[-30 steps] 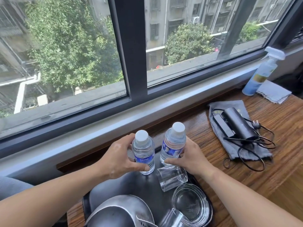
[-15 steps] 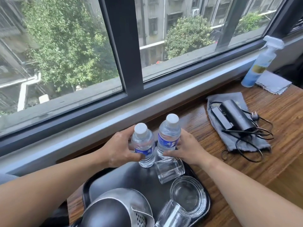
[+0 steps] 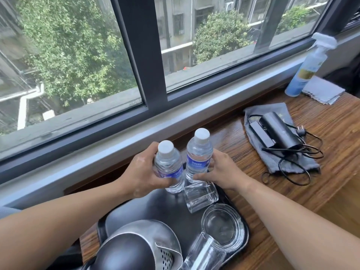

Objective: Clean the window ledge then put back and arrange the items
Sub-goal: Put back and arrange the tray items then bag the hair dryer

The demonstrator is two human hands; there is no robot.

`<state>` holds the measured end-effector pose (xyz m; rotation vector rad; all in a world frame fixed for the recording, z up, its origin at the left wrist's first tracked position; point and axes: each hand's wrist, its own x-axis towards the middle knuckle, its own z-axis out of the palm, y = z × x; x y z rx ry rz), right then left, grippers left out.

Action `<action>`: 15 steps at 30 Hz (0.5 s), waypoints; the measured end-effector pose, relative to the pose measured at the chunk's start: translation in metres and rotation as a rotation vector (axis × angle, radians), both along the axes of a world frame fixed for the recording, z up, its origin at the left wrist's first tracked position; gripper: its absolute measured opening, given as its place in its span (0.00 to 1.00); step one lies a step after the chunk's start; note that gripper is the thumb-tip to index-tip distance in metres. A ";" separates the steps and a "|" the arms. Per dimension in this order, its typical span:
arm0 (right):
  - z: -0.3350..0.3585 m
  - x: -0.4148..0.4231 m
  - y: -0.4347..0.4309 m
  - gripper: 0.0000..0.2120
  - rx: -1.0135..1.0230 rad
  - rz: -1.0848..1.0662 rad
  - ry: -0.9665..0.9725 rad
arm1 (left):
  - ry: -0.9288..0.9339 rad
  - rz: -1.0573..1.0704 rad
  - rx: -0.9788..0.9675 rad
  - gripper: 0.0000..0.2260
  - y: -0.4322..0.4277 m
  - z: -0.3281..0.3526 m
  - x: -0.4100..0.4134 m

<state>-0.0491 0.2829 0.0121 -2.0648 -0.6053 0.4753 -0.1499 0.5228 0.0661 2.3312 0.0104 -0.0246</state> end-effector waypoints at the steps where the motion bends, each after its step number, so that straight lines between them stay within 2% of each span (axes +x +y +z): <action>1: -0.001 0.000 0.000 0.27 0.011 0.000 0.019 | -0.014 0.031 0.018 0.33 -0.003 -0.001 0.000; 5: -0.003 0.003 -0.001 0.32 0.031 0.034 0.063 | 0.054 -0.069 -0.034 0.36 -0.001 -0.005 0.004; 9: -0.007 0.001 -0.002 0.35 0.039 0.021 0.078 | 0.089 -0.091 0.011 0.26 0.002 -0.017 0.004; 15: -0.013 0.004 -0.006 0.29 0.056 0.029 0.116 | 0.030 -0.020 0.072 0.29 -0.001 -0.027 0.006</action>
